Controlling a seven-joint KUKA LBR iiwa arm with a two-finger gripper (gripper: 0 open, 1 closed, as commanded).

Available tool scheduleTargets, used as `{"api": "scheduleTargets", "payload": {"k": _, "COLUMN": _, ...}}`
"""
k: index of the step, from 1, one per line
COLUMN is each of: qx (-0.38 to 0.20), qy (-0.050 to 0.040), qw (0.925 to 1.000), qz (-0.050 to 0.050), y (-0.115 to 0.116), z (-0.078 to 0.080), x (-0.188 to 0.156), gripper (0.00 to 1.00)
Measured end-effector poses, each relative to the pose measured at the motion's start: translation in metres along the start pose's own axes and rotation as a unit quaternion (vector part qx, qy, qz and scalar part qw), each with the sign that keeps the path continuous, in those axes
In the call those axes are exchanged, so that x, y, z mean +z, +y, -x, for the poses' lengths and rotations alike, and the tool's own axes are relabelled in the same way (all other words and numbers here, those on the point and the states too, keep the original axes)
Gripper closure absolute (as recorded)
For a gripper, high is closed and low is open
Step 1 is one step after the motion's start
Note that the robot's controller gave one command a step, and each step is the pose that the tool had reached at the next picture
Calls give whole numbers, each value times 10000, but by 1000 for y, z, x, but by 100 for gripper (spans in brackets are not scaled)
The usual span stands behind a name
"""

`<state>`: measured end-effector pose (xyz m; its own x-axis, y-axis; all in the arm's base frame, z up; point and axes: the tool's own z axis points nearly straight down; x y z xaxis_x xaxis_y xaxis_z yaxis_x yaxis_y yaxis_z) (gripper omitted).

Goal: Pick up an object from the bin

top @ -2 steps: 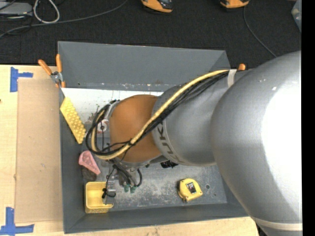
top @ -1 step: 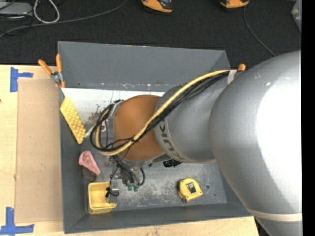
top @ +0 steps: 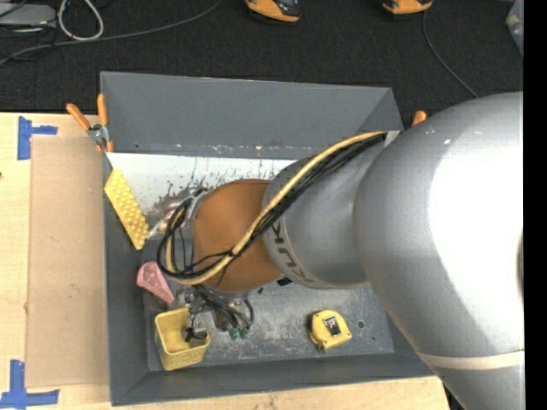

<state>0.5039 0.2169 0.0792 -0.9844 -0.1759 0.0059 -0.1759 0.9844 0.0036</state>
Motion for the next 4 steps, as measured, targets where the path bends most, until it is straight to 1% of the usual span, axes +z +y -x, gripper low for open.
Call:
{"api": "scheduleTargets", "payload": {"k": 1, "qx": 13, "qy": 0, "qw": 10000, "qz": 2, "y": 0, "z": 0, "x": 0, "gripper": 100}}
{"api": "scheduleTargets", "payload": {"k": 2, "qx": -155, "qy": -6, "qw": 9999, "qz": 13, "y": -11, "z": -2, "x": 1, "gripper": 100}}
{"api": "scheduleTargets", "payload": {"k": 3, "qx": -1347, "qy": -28, "qw": 9909, "qz": 21, "y": -29, "z": 4, "x": 6, "gripper": 100}}
{"api": "scheduleTargets", "payload": {"k": 4, "qx": -966, "qy": -69, "qw": 9953, "qz": 6, "y": -23, "z": -6, "x": 6, "gripper": 100}}
